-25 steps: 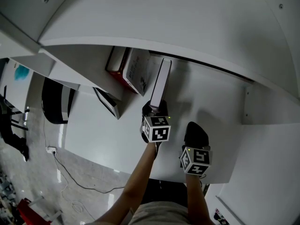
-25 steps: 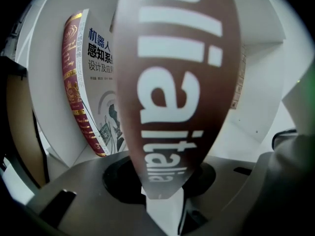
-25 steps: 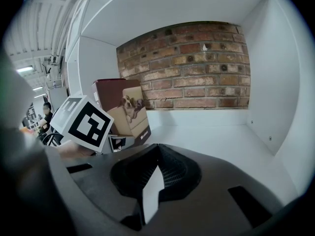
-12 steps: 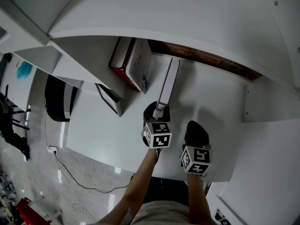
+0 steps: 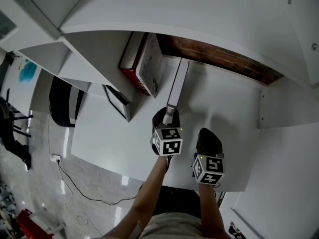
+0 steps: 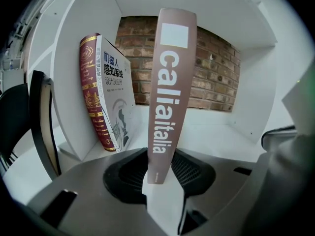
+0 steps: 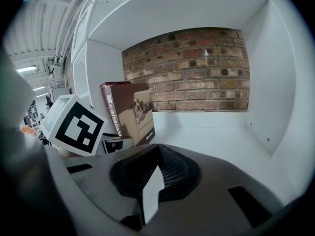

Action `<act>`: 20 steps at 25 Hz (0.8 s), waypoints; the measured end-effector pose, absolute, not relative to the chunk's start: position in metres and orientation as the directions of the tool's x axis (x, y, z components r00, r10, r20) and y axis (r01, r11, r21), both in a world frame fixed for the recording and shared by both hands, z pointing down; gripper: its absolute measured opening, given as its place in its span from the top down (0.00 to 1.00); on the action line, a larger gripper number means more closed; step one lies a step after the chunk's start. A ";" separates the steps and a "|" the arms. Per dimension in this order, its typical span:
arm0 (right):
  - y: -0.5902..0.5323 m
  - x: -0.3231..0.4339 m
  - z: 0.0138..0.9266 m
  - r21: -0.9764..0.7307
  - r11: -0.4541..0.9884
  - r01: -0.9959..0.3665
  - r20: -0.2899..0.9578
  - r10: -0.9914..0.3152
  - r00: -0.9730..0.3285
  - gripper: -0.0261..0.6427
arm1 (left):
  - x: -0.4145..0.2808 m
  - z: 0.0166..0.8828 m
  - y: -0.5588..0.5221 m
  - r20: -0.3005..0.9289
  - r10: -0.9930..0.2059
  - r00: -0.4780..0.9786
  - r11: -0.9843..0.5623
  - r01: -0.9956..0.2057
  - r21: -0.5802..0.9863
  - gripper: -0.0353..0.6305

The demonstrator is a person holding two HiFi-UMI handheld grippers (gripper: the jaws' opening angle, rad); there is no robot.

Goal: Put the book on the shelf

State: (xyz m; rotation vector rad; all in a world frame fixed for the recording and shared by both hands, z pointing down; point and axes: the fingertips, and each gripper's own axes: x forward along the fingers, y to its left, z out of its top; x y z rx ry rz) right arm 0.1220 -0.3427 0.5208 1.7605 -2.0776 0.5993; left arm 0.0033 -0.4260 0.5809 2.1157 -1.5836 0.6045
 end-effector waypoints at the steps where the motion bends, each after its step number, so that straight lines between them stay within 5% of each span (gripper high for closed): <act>1: -0.342 0.123 0.521 -0.092 0.136 -0.986 0.521 -0.838 -0.164 0.94 | 0.004 0.581 -0.426 0.577 -0.778 0.251 -0.254 -0.964 0.077 0.71; 20: -0.353 0.128 0.526 -0.092 0.124 -0.988 0.529 -0.835 -0.154 0.94 | 0.006 0.581 -0.460 0.570 -0.791 0.221 -0.226 -0.972 0.063 0.72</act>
